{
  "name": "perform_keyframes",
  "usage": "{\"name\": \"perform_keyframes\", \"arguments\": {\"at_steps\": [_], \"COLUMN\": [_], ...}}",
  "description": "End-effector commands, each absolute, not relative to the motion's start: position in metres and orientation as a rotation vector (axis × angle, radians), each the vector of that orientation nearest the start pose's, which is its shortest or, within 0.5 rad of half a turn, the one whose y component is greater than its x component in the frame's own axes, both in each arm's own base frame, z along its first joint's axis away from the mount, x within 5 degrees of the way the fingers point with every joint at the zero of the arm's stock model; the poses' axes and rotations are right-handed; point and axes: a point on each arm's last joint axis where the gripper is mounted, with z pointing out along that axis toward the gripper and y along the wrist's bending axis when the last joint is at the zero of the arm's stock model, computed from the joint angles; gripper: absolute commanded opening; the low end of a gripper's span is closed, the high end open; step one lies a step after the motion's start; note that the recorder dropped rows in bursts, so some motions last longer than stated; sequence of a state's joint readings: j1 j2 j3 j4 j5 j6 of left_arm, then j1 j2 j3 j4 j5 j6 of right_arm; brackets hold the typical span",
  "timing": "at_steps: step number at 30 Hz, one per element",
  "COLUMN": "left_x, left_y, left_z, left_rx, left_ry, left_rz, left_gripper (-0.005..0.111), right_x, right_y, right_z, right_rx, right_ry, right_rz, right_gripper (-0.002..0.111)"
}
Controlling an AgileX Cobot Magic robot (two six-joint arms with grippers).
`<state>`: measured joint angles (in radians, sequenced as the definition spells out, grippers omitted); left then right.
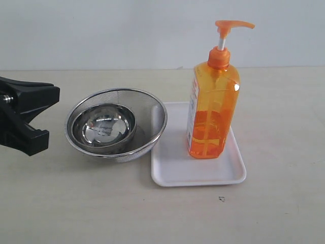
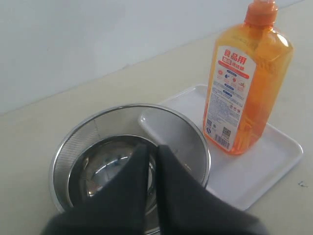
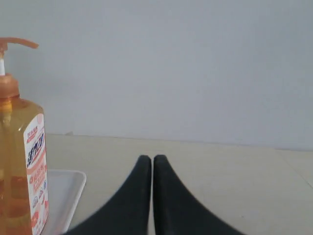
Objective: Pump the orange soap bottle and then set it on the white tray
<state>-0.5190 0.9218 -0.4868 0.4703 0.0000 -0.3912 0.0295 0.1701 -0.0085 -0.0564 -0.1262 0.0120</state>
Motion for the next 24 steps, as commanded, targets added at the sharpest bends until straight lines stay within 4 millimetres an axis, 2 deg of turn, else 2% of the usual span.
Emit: {"name": "perform_keyframes", "arguments": {"at_steps": [1, 11, 18, 24], "left_x": [0.163, 0.163, 0.163, 0.163], "left_y": [-0.093, -0.093, -0.093, -0.093], "left_z": [0.276, 0.276, 0.276, 0.276], "left_rx": [0.561, 0.561, 0.561, 0.561], "left_ry": [1.843, 1.843, 1.843, 1.838], "left_rz": [-0.301, -0.301, -0.301, -0.304], "left_gripper": [0.005, 0.005, 0.005, 0.005], "right_x": [0.07, 0.067, 0.054, 0.054], "right_y": [0.003, 0.002, 0.001, 0.001], "right_z": [0.211, 0.186, 0.183, 0.182], "right_rx": [-0.062, -0.102, -0.095, -0.105], "right_ry": [1.561, 1.827, 1.823, 1.823], "right_rz": [-0.006, -0.035, -0.049, -0.058], "right_gripper": [0.0, 0.0, 0.0, 0.0]}}
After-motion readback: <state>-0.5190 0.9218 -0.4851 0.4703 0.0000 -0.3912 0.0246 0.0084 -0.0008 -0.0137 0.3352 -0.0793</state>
